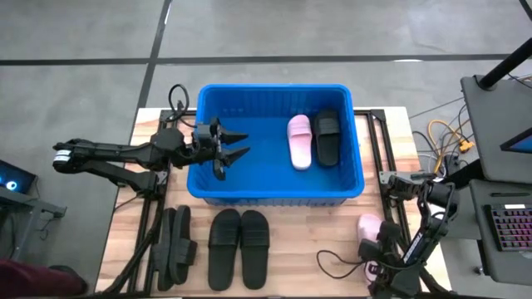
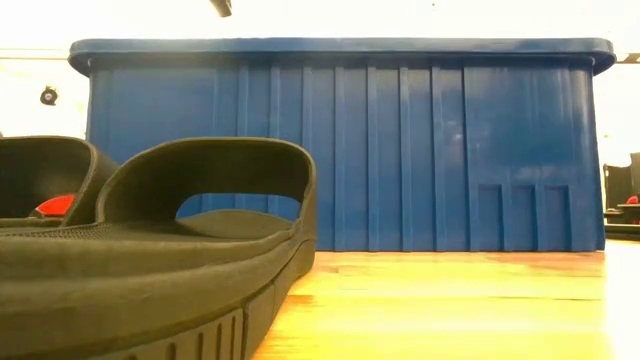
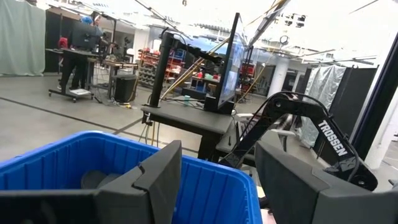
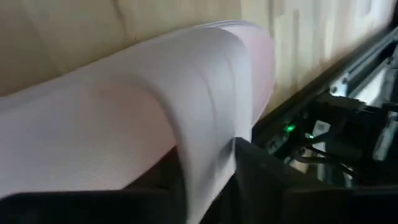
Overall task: Pick and place slides into bin
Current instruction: Put the pink slide into the blue container
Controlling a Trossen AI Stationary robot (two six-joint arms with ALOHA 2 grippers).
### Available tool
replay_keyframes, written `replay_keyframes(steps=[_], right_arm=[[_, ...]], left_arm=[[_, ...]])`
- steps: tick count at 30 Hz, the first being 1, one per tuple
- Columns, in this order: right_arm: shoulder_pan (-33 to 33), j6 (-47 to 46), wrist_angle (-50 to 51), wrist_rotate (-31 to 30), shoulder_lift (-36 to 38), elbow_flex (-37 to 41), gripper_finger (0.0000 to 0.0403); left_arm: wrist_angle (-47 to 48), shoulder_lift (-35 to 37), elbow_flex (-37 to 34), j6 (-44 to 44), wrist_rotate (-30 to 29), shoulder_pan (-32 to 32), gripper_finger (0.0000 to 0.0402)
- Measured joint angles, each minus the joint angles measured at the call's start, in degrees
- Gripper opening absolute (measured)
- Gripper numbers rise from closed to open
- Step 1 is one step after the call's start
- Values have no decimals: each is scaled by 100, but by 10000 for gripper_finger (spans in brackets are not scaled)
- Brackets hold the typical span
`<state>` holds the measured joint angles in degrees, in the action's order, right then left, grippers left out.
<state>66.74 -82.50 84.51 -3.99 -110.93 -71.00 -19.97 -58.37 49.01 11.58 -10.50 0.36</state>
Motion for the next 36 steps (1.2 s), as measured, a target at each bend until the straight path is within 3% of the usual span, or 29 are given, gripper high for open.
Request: replay_keyframes(steps=[5, 9, 13, 23, 31, 36], right_arm=[[0, 220, -344, -43, 124, -106, 20], [-15, 230, -477, -317, 348, -272, 12], [-31, 258, -547, -992, 795, -487, 10], [-38, -47, -811, -4140, 2780, -782, 9], [-104, 958, -1119, -7103, 4192, -791, 9], [-681, 1629, -1148, -7534, 4815, -793, 9]], left_arm=[[0, 0, -1, 0, 0, 0, 190], [-2, 0, -2, 0, 0, 0, 190], [-3, 0, -2, 0, -19, 0, 190], [-11, 0, -2, 2, -197, 0, 190], [-9, 0, -2, 1, -197, 0, 190], [-9, 0, 4, 0, -197, 0, 190]])
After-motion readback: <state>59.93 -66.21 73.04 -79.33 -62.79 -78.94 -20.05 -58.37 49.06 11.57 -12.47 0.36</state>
